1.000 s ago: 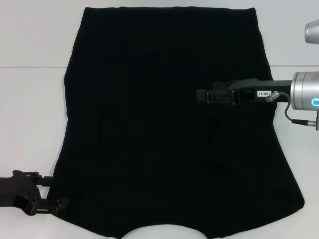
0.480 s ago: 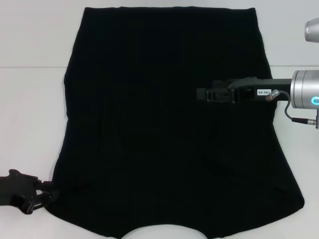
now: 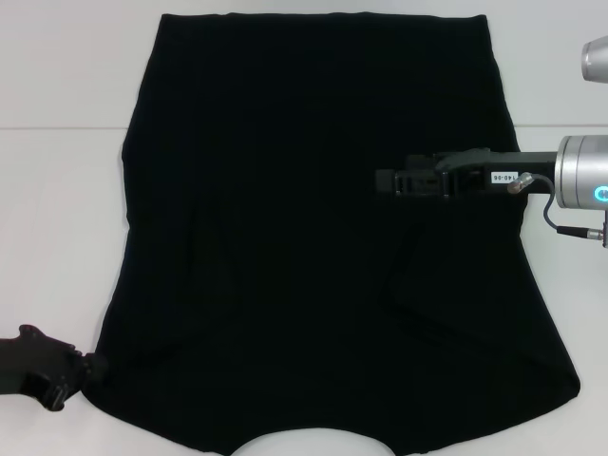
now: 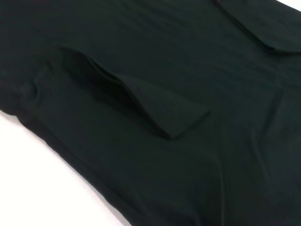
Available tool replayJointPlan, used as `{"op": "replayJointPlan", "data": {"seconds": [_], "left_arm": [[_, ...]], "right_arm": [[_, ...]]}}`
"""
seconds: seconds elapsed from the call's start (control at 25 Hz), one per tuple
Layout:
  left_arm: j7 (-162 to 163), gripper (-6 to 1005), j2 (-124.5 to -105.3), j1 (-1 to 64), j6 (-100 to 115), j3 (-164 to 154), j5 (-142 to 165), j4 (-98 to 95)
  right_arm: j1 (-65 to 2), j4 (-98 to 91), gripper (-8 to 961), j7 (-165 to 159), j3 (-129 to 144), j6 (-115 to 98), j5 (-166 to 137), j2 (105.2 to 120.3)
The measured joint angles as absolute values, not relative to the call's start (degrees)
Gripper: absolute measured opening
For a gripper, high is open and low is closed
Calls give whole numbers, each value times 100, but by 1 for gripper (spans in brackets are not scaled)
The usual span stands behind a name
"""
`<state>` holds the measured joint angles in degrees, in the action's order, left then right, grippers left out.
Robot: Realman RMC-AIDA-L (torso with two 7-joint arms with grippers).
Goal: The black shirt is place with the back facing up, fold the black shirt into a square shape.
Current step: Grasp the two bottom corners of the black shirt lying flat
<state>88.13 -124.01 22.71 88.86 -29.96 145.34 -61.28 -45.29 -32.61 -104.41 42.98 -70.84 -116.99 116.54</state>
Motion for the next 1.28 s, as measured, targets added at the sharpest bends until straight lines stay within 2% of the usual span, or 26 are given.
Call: {"op": "replayJointPlan", "data": {"seconds": [0.04,0.28,0.48,0.84,1.28], "left_arm": [[8812,40,-12401,2270,8890,-3001,14525,-6127],[8820,0,-12401,2273,8859,-2937,14513,-6118],[8815,1,-12360,2244,8863,-2607,14551,-6133],[8718,1,-12389,2184,9098,-2454,14506,-6135],[8657,1,-12381,2179,9129,-2425,14281,-6121]], "right_arm": [[-4528,-3261,795,-10441,4298,-7084,-11698,11654],[-4526,-3260,796,-10441,4320,-7084,-11704,11654],[-4516,-3253,795,-10441,4341,-7085,-11736,11647],[-4551,-3241,796,-11009,4351,-7116,-12197,11541],[-4589,-3248,795,-12718,4358,-7524,-12904,11148]]}}
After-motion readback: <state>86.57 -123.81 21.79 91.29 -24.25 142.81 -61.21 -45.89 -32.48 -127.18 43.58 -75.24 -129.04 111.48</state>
